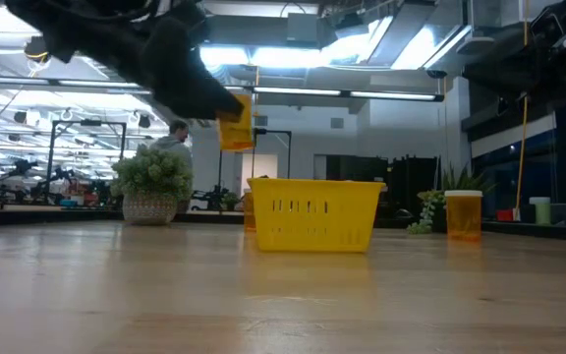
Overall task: Pick and place pill bottles into a basket
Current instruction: Put the orange pill bottle into the yellow bin
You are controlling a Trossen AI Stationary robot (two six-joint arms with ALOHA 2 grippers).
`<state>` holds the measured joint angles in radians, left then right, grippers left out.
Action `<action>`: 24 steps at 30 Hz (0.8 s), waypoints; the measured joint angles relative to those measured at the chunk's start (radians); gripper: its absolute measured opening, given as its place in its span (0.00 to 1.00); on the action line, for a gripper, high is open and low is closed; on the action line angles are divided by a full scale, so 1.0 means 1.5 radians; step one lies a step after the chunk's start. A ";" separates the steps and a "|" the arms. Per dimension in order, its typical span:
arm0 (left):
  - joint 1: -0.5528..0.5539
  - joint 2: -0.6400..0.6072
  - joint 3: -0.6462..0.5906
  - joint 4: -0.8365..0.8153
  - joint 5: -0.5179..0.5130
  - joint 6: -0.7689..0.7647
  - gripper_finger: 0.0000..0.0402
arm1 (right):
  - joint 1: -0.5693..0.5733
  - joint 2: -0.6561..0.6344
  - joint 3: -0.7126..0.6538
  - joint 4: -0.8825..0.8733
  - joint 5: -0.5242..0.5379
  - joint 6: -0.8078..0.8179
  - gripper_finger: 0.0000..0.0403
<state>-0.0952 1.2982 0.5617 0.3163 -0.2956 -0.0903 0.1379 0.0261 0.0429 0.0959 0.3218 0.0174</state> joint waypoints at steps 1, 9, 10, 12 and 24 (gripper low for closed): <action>0.000 0.009 0.011 0.000 0.009 0.008 0.52 | 0.000 0.000 0.000 0.000 0.000 0.000 0.06; 0.007 0.059 0.075 0.000 0.049 0.023 0.52 | 0.000 0.000 0.000 -0.001 0.000 0.000 0.06; 0.012 0.064 0.078 0.001 0.058 0.023 0.52 | 0.000 0.000 0.000 -0.001 0.000 0.000 0.06; 0.024 0.076 0.083 0.001 0.083 0.023 0.52 | 0.000 0.000 0.000 -0.001 0.000 0.000 0.06; 0.066 0.157 0.085 0.087 0.162 0.017 0.52 | 0.000 0.000 0.000 -0.002 0.000 0.000 0.06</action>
<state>0.0036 1.5343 0.6891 0.4462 -0.0523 -0.0647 0.1379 0.0261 0.0429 0.0929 0.3216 0.0174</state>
